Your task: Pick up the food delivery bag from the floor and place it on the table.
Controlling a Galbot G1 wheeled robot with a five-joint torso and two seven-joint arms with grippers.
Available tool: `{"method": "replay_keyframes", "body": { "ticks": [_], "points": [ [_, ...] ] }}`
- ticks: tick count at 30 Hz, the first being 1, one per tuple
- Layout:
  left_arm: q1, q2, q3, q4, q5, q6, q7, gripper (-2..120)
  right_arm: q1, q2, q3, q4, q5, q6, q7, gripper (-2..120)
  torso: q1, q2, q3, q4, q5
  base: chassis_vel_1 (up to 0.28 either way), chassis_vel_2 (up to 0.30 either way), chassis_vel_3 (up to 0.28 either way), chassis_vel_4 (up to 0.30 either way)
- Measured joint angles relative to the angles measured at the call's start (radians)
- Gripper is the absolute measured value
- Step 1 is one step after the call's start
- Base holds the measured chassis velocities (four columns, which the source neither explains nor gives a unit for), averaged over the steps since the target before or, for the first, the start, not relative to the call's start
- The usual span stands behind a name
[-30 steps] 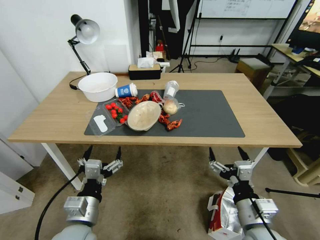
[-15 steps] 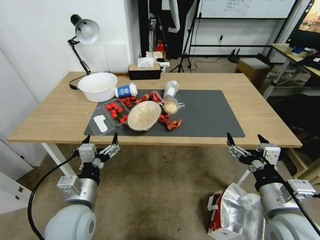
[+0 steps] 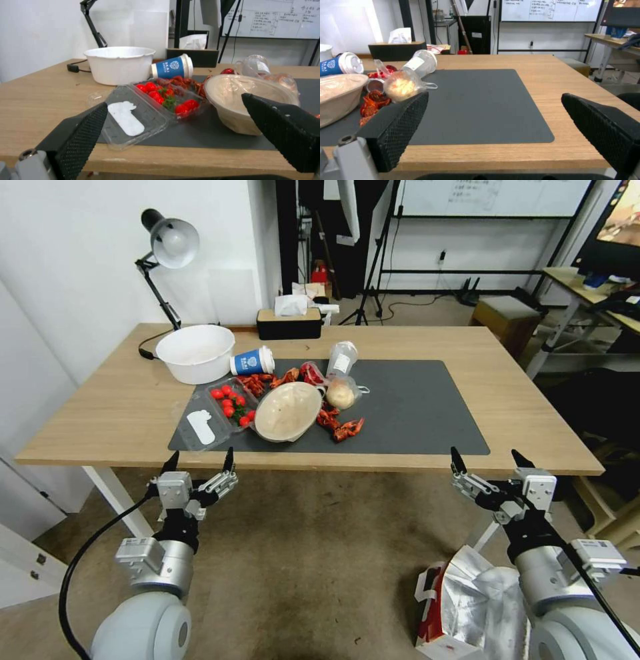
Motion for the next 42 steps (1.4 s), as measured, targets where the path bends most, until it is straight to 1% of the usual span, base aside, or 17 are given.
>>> {"method": "replay_keyframes", "body": {
  "ticks": [6,9,11,20,24,32,35,37,42],
  "points": [
    [0.001,0.002,0.0,0.0,0.0,0.015,-0.001,100,-0.002,0.0,0.0,-0.001,-0.002,0.001,0.0,100,0.0,0.0,0.0,-0.0001,0.0,0.0,0.0,0.0,0.0],
    [0.002,0.003,-0.002,-0.009,0.0,0.04,-0.001,100,-0.002,0.001,0.0,-0.001,-0.002,0.002,0.0,100,0.0,0.0,0.0,0.0,0.0,0.0,0.0,0.0,0.0],
    [0.002,0.003,-0.002,-0.01,-0.001,0.043,-0.002,100,-0.002,0.001,0.0,-0.001,-0.002,0.002,0.0,100,-0.001,-0.001,-0.001,0.0,0.0,0.0,0.0,0.0,0.0],
    [0.001,0.004,-0.001,-0.011,-0.001,0.045,-0.008,100,-0.002,0.001,0.0,-0.002,-0.002,0.002,0.0,100,-0.016,-0.036,-0.019,-0.0001,0.0,0.0,0.0,0.0,0.0],
    [0.001,0.007,-0.002,-0.009,-0.001,0.04,-0.009,100,-0.003,0.001,-0.001,-0.004,-0.002,0.002,-0.001,100,-0.028,-0.061,-0.034,0.0,0.0,0.0,0.0,0.0,0.0],
    [0.001,0.008,-0.002,-0.008,-0.001,0.039,-0.009,100,-0.004,0.001,-0.003,-0.005,-0.003,0.003,-0.002,100,-0.035,-0.079,-0.043,-0.0001,0.0,0.0,0.0,0.0,0.0],
    [0.001,0.008,-0.002,-0.005,-0.001,0.036,-0.009,100,-0.005,0.002,-0.004,-0.006,-0.004,0.004,-0.002,100,-0.041,-0.093,-0.051,-0.0001,0.0,0.0,0.0,0.0,0.0],
    [0.001,0.008,-0.002,-0.005,-0.001,0.036,-0.009,100,-0.005,0.002,-0.004,-0.006,-0.004,0.004,-0.002,100,-0.041,-0.093,-0.051,-0.0001,0.0,0.0,0.0,0.0,0.0],
    [0.0,0.008,-0.001,0.002,-0.001,0.028,-0.009,100,-0.008,0.002,-0.005,-0.008,-0.005,0.009,-0.003,100,-0.054,-0.122,-0.068,-0.0001,0.0,0.0,0.0,0.0,0.0]
  ]
}}
